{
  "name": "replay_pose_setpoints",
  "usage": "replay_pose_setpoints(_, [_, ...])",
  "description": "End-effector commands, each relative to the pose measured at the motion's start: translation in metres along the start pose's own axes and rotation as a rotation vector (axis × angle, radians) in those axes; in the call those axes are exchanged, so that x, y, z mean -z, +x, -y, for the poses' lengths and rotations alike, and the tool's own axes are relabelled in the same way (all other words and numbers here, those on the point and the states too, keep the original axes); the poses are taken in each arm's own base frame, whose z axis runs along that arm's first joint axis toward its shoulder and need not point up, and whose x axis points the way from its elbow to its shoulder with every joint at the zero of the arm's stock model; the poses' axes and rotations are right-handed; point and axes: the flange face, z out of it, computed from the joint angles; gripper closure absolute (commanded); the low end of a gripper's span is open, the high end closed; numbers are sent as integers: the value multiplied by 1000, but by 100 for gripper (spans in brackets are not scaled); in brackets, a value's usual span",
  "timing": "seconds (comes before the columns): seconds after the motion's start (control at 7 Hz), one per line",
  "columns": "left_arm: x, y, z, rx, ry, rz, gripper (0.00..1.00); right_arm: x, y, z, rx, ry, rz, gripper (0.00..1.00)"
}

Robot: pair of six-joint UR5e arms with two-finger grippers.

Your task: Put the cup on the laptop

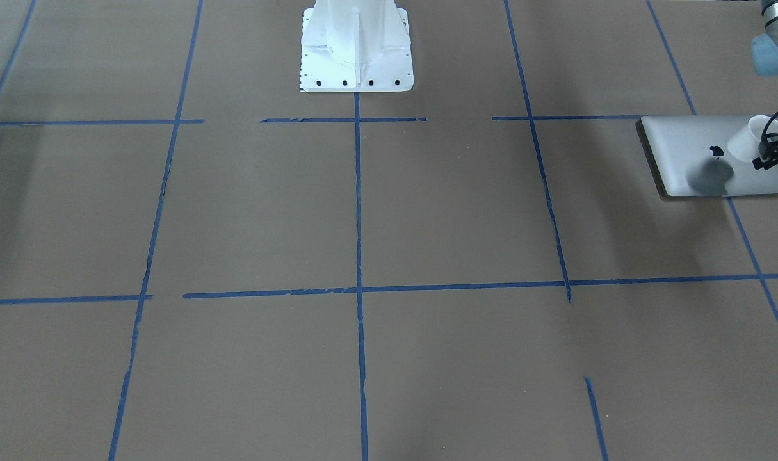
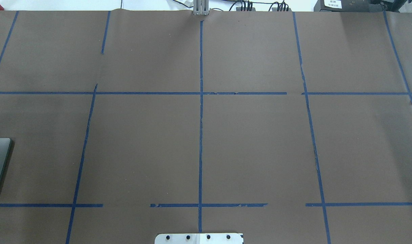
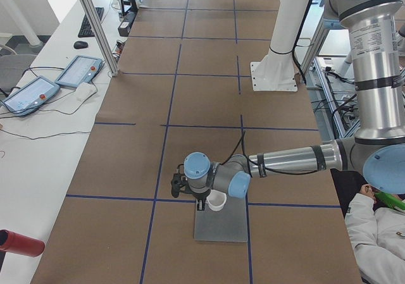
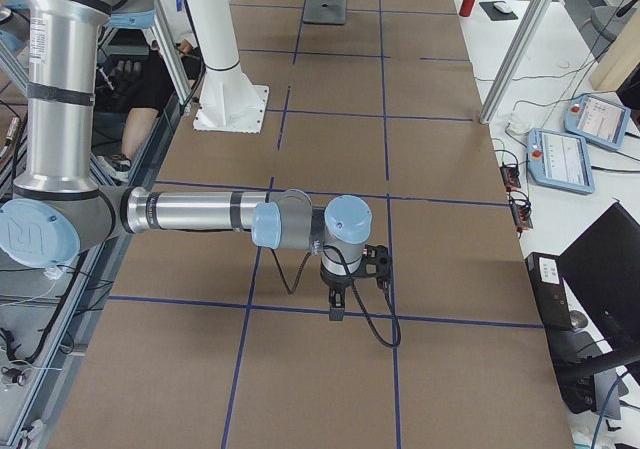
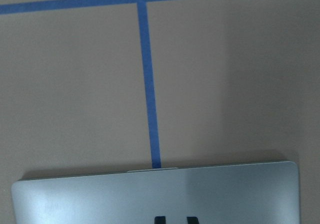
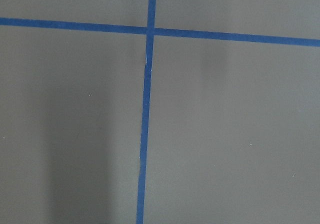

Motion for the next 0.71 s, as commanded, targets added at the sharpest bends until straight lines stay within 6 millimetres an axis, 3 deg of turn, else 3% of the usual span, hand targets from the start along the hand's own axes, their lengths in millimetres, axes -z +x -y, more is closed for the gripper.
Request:
replay_pose_setpoints(0.0, [-15,-15,-11,21,10,-3,100,0,0,0,0,0,1,0])
replay_pose_setpoints(0.14, [-22,-2,-11,39,11,-14,100,0,0,0,0,0,1,0])
replay_pose_setpoints(0.57, [-26,7,-16,23,18,-27,100,0,0,0,0,0,1,0])
